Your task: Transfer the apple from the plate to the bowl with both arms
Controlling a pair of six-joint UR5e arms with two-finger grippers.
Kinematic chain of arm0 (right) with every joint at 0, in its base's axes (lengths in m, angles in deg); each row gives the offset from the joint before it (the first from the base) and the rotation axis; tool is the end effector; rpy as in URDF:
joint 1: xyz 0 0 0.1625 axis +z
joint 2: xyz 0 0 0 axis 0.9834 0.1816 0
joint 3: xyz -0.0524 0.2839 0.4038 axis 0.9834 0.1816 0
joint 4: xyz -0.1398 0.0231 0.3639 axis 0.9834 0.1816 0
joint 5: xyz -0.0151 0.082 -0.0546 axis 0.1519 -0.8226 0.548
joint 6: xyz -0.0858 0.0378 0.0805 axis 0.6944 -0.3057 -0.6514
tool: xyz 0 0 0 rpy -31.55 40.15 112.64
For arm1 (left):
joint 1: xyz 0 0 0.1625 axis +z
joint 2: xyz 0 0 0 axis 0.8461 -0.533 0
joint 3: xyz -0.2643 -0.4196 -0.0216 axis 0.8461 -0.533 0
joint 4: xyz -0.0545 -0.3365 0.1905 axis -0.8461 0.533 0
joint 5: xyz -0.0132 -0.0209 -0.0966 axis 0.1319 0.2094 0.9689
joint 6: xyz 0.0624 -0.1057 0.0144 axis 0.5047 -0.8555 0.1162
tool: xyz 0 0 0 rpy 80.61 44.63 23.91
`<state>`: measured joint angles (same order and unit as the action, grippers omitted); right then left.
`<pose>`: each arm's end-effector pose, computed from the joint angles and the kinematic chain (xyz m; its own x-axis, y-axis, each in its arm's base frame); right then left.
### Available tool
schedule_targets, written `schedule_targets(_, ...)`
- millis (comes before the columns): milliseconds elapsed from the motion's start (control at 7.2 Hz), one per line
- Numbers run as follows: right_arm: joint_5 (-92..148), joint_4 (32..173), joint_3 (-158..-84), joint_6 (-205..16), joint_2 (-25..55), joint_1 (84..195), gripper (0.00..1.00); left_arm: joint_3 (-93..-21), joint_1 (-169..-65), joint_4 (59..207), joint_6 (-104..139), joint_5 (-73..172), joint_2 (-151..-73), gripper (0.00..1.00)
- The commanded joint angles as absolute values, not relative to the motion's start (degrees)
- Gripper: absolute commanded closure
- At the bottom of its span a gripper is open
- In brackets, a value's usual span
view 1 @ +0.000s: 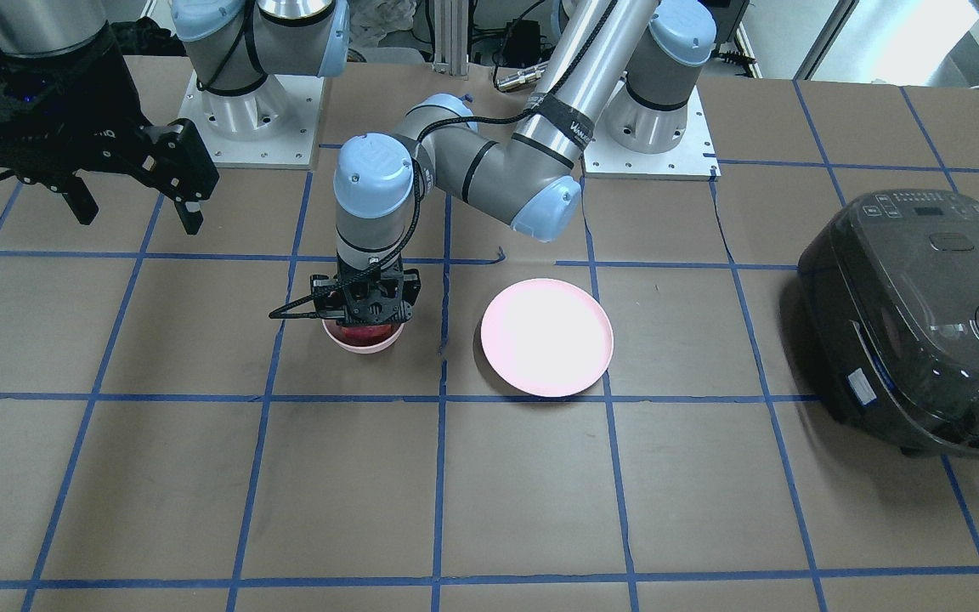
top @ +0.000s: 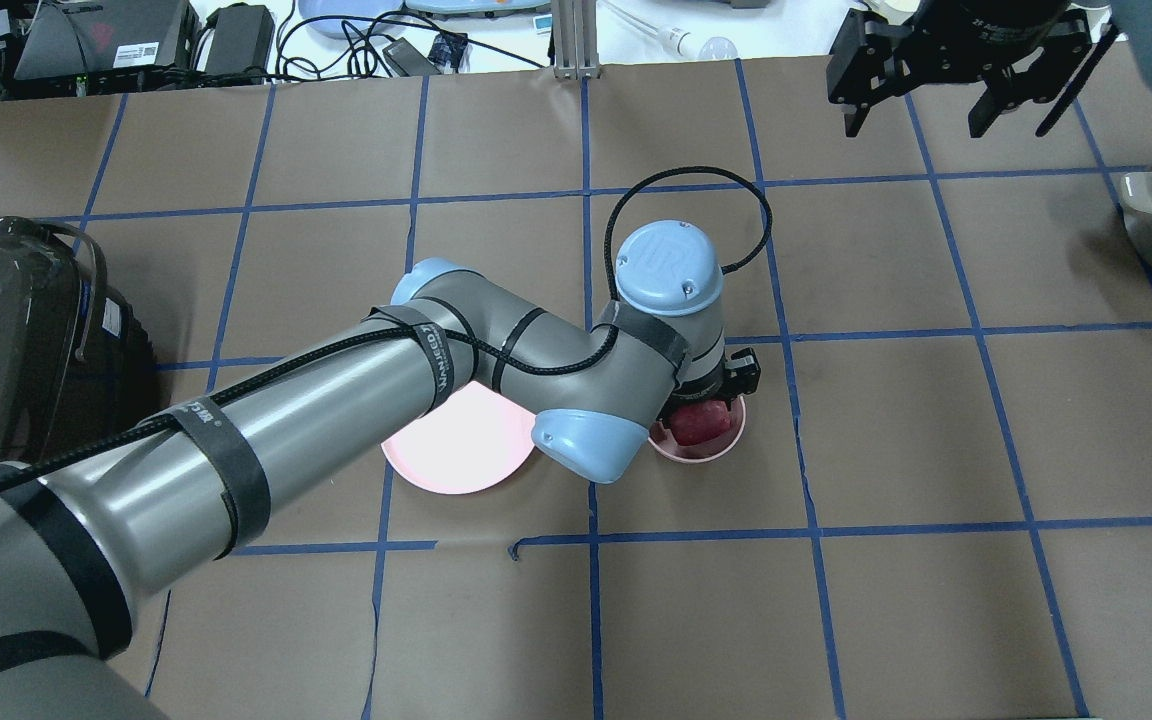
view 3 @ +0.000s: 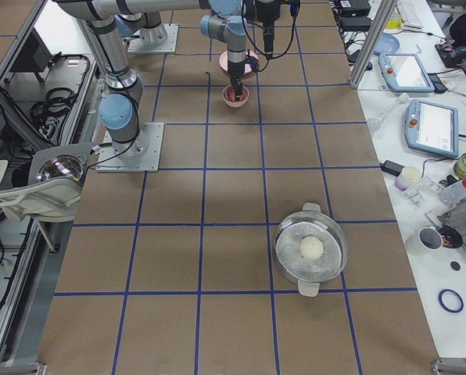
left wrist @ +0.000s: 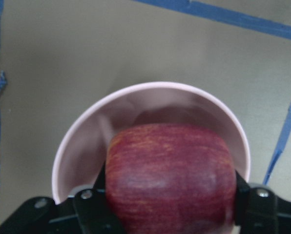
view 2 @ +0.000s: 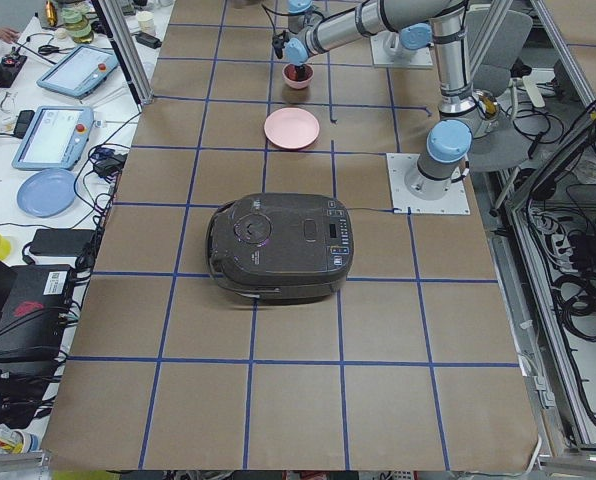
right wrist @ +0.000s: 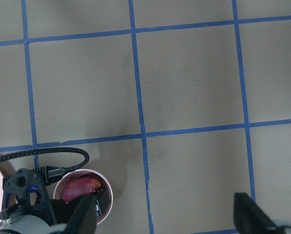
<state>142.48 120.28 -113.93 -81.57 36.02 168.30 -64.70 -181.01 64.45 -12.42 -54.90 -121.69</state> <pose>0.1200 -0.4827 0.5819 -0.9962 0.0859 0.0132 0.0827 0.9837 -0.1599 -0.4762 -0.4560 0.2577 -0.9699 -0.1942 0.1468 -0.1924 0.9810 0.0268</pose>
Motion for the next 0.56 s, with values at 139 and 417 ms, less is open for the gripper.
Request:
schedule_targets(139, 142.2, 120.6, -114.9, -81.4, 36.9, 168.3, 0.00, -64.3, -178.8, 67.6, -11.6, -55.4, -117.6, 0.00)
schedule_targets(417, 142.2, 122.1, -113.7, -81.5, 36.2, 168.3, 0.00, -64.9, -174.2, 69.5, -8.4, -54.8, -113.0, 0.00)
